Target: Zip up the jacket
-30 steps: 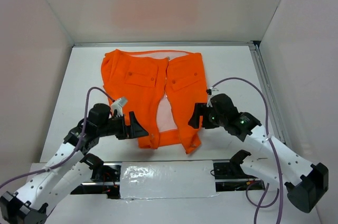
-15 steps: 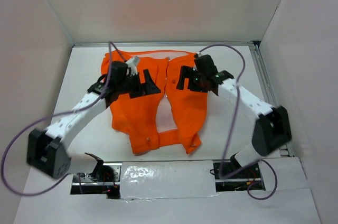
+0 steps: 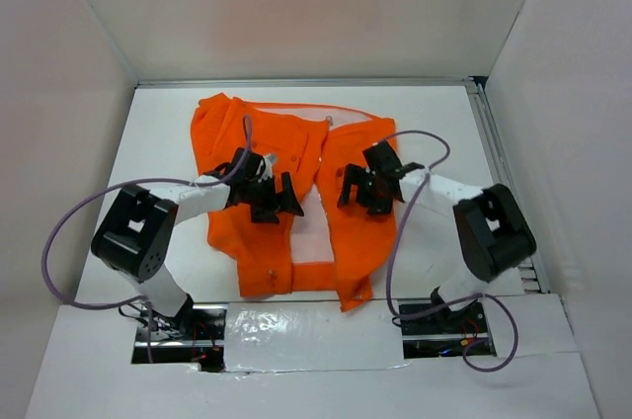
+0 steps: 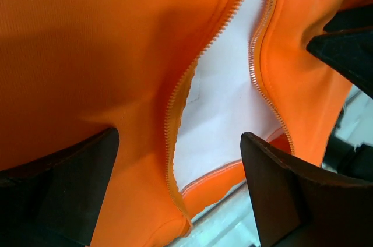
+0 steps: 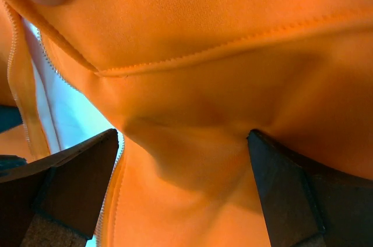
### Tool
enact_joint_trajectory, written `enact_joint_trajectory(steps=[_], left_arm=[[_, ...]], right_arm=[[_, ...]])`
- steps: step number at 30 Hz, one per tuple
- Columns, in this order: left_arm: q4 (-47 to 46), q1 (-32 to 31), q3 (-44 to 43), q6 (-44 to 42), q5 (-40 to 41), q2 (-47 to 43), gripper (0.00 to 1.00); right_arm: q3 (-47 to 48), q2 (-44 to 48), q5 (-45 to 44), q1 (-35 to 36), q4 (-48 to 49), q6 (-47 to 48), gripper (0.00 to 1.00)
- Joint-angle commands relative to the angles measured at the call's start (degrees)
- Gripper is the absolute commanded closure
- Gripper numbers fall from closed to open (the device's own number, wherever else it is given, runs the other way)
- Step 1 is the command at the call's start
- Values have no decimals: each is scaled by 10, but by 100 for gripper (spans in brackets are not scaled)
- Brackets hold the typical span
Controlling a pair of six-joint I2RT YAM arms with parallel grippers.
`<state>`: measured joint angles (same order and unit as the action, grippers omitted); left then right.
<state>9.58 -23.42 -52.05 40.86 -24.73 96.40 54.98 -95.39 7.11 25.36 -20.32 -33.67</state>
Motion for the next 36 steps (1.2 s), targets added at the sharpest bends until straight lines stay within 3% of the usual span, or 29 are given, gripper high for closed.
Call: enact_joint_trajectory(steps=[1,9,13,15,20,24,28,36], left_arm=[[12,-26,77,14,-5,-22,1],[100,-125,220,89,-41,-236,1],[159,-150,182,85,-15,-349,1],[155,-147,125,53,34,-353,1],[89,-91,-45,-17,109,-227,1],[96,-50,-213,-88,109,-23,1],[124,-38,-400,-137,117,157,1],[140,-22,-590,-193,87,321,1]], right_arm=[[-121,51,12,30,-40,-57,0],[-209,258,-30,101,-124,-121,0],[-152,354,-53,92,-182,-75,0],[-98,357,-69,70,-206,-62,0],[0,275,-84,-14,-208,-46,0],[46,173,-45,-61,-173,-29,0],[140,61,-69,-82,-156,-28,2],[352,-111,-162,-67,-200,4,5]])
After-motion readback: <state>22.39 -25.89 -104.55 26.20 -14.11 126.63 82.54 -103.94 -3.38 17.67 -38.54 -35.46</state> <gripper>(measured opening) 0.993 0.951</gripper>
